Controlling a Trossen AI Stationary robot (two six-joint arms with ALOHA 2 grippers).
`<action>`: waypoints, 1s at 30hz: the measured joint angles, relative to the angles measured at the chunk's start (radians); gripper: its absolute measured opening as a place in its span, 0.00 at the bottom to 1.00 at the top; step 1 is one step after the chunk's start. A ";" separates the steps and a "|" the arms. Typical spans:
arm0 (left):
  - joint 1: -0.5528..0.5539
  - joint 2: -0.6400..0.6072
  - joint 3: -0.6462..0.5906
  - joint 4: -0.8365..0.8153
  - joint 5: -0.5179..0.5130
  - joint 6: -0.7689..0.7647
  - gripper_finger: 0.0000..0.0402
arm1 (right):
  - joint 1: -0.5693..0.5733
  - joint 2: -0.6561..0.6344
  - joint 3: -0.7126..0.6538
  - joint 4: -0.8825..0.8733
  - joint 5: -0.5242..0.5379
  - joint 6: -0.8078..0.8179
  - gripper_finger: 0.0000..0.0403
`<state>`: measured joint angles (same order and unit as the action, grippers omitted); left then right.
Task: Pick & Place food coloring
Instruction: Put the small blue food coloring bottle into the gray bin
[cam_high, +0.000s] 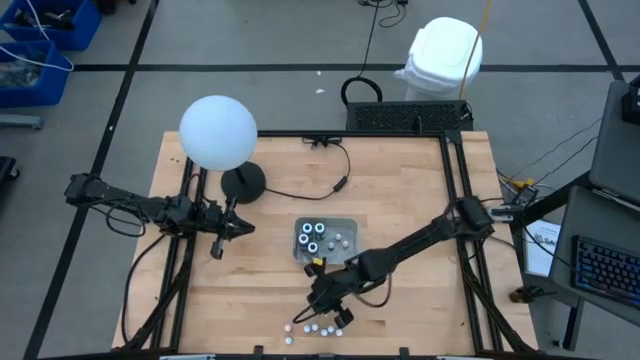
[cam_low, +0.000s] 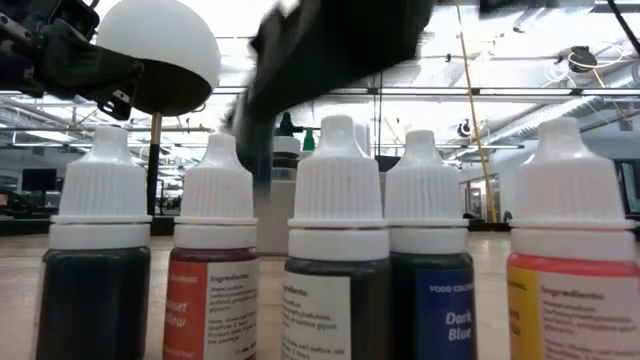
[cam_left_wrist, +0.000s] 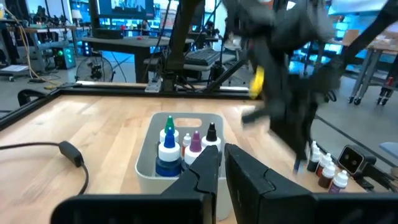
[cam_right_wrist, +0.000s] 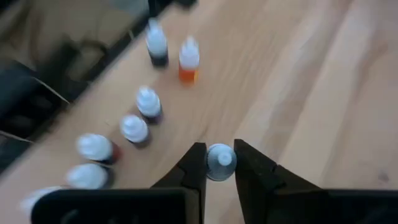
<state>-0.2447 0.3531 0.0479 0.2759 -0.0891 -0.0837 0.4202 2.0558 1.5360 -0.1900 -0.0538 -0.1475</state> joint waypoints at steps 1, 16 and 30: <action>0.000 0.000 0.000 -0.004 0.000 0.000 0.09 | 0.000 -0.032 0.001 -0.019 0.000 -0.003 0.11; 0.000 0.001 0.000 -0.019 0.000 -0.009 0.09 | -0.064 -0.751 -0.690 0.374 0.177 0.076 0.12; 0.000 0.003 0.000 -0.012 0.000 -0.005 0.09 | -0.118 -1.190 -1.277 0.787 0.319 0.192 0.12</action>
<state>-0.2447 0.3557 0.0479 0.2638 -0.0894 -0.0891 0.3026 0.8658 0.2587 0.5965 0.2653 0.0441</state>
